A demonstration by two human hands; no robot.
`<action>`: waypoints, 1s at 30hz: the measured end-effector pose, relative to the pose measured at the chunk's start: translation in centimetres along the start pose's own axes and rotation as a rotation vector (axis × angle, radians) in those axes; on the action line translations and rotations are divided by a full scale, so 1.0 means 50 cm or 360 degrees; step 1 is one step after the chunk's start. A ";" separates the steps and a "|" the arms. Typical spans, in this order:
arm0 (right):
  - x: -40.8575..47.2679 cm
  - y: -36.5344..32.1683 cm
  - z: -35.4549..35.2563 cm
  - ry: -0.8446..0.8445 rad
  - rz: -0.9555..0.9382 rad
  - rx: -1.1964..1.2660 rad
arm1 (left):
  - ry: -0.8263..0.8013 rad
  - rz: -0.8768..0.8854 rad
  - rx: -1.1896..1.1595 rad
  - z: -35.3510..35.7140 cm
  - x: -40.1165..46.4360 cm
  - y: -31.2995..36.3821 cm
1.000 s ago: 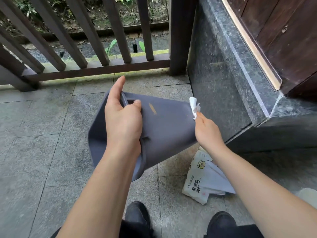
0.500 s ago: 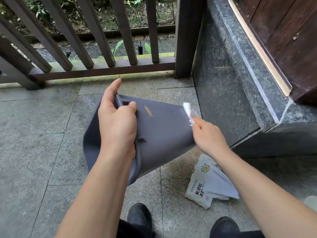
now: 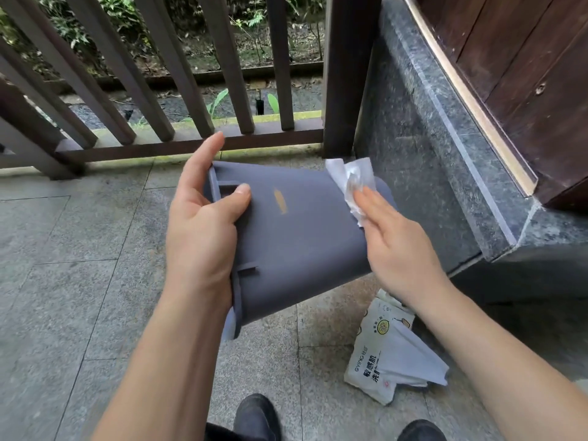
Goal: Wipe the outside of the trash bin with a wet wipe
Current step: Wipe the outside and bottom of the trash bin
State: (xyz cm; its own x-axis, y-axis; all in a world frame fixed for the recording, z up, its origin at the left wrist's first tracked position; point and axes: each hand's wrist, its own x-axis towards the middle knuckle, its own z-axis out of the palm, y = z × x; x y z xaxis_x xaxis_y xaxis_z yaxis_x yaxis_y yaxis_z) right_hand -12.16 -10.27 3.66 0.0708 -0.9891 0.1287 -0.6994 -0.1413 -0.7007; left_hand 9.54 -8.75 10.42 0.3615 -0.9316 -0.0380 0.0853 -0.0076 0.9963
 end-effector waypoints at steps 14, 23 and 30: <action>-0.004 -0.042 -0.027 -0.0059 -0.0199 -0.0170 | -0.0560 -0.0016 -0.0068 0.045 -0.006 -0.022; -0.114 -0.134 0.037 -0.0338 -0.0693 -0.0153 | -0.0135 -0.0171 0.0078 0.049 -0.001 -0.037; -0.060 -0.045 0.004 -0.0260 -0.0321 -0.0131 | -0.0003 -0.0177 0.0029 0.028 0.020 -0.032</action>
State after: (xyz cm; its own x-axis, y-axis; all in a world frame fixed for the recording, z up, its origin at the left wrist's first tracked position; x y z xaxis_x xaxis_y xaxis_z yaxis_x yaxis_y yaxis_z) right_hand -10.66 -7.02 4.69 0.3237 -0.9357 0.1406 -0.7143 -0.3391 -0.6122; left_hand 8.47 -10.18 8.92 0.3492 -0.9252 -0.1486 0.1081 -0.1177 0.9871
